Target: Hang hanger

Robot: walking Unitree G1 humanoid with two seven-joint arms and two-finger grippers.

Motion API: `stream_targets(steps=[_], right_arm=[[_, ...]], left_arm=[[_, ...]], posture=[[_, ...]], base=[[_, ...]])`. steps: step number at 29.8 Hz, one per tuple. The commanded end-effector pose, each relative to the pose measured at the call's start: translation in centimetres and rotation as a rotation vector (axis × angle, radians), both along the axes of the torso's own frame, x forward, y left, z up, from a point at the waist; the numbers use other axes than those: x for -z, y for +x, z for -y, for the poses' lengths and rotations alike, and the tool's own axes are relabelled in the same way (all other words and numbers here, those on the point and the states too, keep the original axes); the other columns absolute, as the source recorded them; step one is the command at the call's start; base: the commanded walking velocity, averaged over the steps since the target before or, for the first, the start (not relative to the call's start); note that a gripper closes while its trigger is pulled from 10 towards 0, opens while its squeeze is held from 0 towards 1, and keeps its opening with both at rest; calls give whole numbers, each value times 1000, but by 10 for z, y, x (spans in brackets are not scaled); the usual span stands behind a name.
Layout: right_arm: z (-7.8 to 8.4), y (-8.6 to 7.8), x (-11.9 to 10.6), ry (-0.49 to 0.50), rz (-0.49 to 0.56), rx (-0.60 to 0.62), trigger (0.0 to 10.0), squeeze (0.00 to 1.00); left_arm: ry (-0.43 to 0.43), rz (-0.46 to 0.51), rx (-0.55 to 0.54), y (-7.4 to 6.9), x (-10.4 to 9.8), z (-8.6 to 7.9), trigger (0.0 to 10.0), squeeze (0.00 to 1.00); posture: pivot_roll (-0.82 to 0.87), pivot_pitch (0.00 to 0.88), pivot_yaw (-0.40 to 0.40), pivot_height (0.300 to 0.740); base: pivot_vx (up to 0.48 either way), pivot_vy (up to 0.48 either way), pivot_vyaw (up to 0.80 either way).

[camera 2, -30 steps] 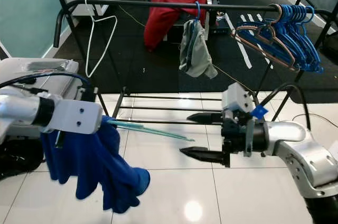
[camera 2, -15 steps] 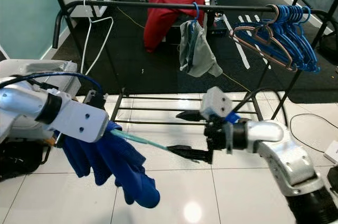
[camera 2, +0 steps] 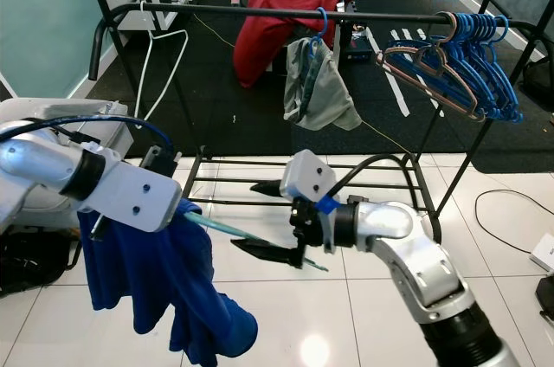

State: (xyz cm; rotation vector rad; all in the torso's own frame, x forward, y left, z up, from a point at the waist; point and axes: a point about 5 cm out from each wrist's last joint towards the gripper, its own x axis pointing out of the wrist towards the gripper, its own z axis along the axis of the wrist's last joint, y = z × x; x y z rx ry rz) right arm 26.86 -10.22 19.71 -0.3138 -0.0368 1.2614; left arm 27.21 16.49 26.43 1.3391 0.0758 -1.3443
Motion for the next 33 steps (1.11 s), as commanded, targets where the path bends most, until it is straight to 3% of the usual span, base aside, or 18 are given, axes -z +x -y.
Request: stream_targets(steps=[1,2,3,4,15,33], right_arm=[[-4,2,1,-14,24,2,9765,0],[-5,3,1,-15,33,12,9765,0],[-7,5,1,-18,53,29,314,0],[-10,7,1,-12,76,49,0,0],[-19,8,5,-16,99,44,0,0],[-19,14,2,16,125,78,0,0]], left_arm=[[2,-1,20,-1,-1,5,10000,0],[2,-2,21,-1,-1,5,10000,0],[1,-4,23,-1,-1,6,10000,0],[-1,-5,26,-1,-1,7,10000,0],[-10,-5,38,-3,-5,11,10000,0],[-35,-24,42,-1,-6,13,10000,0]], posture=[[-64,51,6,740],[-64,51,6,740],[-64,51,6,740],[-62,51,8,740],[-59,50,8,740],[-53,45,8,740]], base=[[0,0,0],[0,0,0],[0,0,0],[0,0,0],[0,0,0],[0,0,0]])
